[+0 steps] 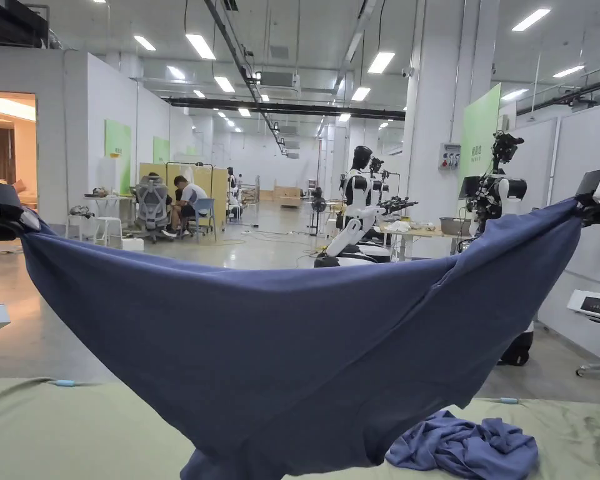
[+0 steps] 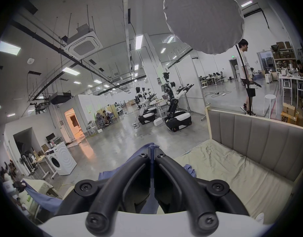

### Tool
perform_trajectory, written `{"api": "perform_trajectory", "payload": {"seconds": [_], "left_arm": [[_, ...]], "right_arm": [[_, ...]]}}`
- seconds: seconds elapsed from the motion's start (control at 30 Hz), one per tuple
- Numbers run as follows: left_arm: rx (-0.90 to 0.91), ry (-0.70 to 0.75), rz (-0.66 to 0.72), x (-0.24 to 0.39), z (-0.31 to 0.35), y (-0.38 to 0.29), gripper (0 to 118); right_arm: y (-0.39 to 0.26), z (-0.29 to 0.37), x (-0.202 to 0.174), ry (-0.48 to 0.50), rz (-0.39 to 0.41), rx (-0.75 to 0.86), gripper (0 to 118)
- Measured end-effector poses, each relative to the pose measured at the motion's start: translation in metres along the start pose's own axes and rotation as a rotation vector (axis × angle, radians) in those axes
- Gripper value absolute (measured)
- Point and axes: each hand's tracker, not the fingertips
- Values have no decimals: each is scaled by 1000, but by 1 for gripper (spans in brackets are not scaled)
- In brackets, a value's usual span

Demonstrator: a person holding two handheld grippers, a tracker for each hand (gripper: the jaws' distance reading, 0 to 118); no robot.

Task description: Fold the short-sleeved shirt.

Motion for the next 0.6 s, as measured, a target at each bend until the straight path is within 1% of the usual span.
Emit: {"api": "perform_trajectory", "payload": {"seconds": [0.03, 0.23, 0.3, 0.33, 0.37, 0.4, 0.43, 0.47, 0.5, 0.53, 0.57, 0.6], "left_arm": [[-5, 4, 2, -1, -2, -2, 0], [-49, -19, 17, -14, -2, -37, 0], [-83, -38, 20, -21, 3, -57, 0], [-94, -48, 18, -25, 9, -70, 0], [-124, -64, 0, -30, 15, -85, 0], [-158, -70, -15, -36, 22, -101, 0], [-172, -69, -9, -42, 32, -122, 0], [-209, -78, 10, -50, 44, -143, 0], [-257, -127, 15, -59, 54, -164, 0], [-270, -114, 9, -65, 66, -184, 0], [-298, -68, 5, -71, 81, -208, 0], [-332, -101, 6, -80, 92, -227, 0]], "right_arm": [[-1, -1, 0, -9, 23, -2, 4], [-24, 6, 21, 8, -13, -22, 4], [-41, 16, 32, 10, 20, -38, 4], [-52, 25, 39, 20, 20, -35, 4], [-65, 36, 45, 46, 39, -43, 4], [-79, 47, 54, 53, 59, -69, 4], [-95, 62, 63, 49, 51, -73, 4], [-112, 76, 75, 90, 42, -91, 4], [-131, 94, 86, 107, 45, -106, 4], [-149, 110, 95, 99, 46, -108, 4], [-170, 129, 108, 121, 46, -128, 4], [-187, 144, 119, 143, 53, -156, 4]]}}
